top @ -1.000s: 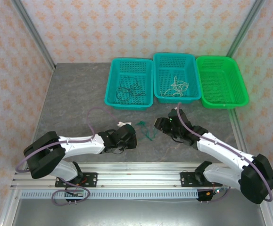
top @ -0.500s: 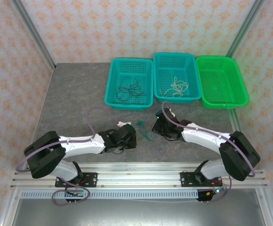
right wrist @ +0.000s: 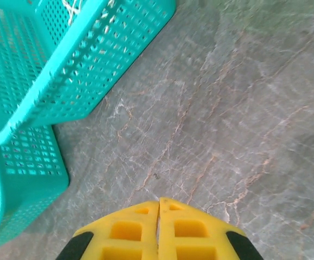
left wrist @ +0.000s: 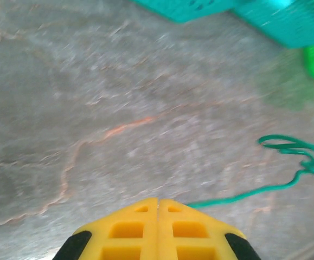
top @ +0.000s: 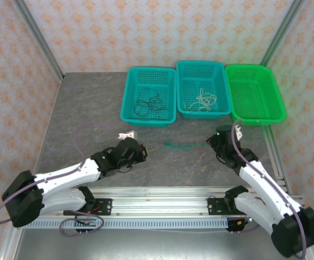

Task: Untangle the cables

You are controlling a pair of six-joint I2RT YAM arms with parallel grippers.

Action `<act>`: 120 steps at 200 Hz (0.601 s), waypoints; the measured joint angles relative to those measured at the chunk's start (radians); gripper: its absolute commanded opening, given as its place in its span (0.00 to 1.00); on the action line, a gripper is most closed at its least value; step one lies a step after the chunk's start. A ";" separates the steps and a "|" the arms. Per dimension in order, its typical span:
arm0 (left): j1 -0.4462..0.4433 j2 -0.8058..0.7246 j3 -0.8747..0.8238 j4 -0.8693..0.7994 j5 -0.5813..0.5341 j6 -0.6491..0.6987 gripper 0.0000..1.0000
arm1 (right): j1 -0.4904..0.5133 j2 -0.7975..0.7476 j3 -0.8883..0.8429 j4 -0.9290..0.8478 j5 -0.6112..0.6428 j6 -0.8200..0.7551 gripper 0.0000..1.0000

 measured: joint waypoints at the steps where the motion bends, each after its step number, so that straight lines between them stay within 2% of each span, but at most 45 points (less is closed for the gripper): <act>1: 0.002 -0.003 -0.001 -0.002 -0.002 0.001 0.00 | -0.003 -0.003 0.000 -0.002 0.003 -0.002 0.00; 26: 0.133 -0.105 -0.095 -0.152 -0.072 0.003 0.00 | -0.176 -0.060 0.000 -0.071 0.119 -0.016 0.00; 58: 0.202 -0.177 -0.147 -0.321 -0.094 0.027 0.00 | -0.256 -0.064 0.008 -0.115 0.151 -0.047 0.00; 75: 0.219 -0.210 -0.147 -0.333 -0.085 0.055 0.00 | -0.272 -0.046 0.014 -0.093 0.097 -0.087 0.00; 87: 0.219 -0.222 -0.154 -0.303 -0.044 0.084 0.13 | -0.272 -0.008 0.020 -0.055 0.007 -0.123 0.00; 120: 0.214 -0.237 -0.194 -0.077 0.180 0.183 0.54 | -0.217 0.123 0.028 0.019 -0.208 -0.195 0.00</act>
